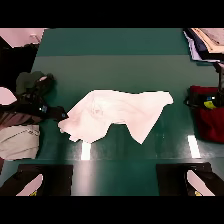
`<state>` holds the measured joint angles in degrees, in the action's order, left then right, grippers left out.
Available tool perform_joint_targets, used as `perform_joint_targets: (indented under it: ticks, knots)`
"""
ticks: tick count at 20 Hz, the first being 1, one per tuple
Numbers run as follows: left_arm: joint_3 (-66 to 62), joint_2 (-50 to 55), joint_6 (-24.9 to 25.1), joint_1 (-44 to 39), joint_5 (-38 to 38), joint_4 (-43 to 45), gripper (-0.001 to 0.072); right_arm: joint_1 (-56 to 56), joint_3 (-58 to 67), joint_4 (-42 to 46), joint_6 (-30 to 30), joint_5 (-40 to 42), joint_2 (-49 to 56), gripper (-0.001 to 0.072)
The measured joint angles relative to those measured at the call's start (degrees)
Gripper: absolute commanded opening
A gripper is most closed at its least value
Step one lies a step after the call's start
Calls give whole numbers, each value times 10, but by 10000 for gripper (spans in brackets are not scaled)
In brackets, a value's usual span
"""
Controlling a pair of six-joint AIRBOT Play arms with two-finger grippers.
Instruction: Fold the shirts.
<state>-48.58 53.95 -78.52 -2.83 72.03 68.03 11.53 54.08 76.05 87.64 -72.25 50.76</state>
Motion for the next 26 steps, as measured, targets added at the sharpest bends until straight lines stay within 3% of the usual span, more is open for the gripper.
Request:
perform_joint_targets:
  ticks: [9,10,12,13,21,26]
  knots:
    - [49,63,-36,0,-66,54,570,11,-42,-11,-7,0,-47,424]
    - [50,73,-37,0,-73,50,540,11,-43,-17,-8,0,-48,425]
    - [51,89,-38,0,-85,46,220,11,-44,-29,-12,-1,-49,425]
    - [51,93,-39,0,-89,45,26,11,-45,-33,-13,-2,-49,425]
    - [-57,101,-40,0,-51,41,24,11,-51,-43,-17,-55,-50,429]
    - [-163,94,-33,0,-7,31,24,11,-140,-97,-17,-79,-40,443]
